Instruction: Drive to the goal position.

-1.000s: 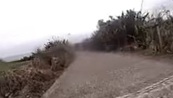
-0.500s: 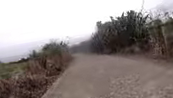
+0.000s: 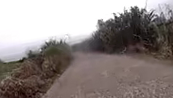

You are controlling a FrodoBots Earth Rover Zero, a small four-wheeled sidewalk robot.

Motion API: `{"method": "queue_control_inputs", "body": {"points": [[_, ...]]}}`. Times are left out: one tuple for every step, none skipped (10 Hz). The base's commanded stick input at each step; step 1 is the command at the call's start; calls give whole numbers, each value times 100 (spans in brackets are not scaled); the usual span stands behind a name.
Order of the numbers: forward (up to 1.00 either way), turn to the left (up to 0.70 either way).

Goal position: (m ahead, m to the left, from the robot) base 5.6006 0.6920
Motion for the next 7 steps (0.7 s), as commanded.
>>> {"method": "queue_control_inputs", "body": {"points": [[85, 0], [85, 0], [85, 0], [85, 0], [85, 0], [85, -1], [85, -2]]}}
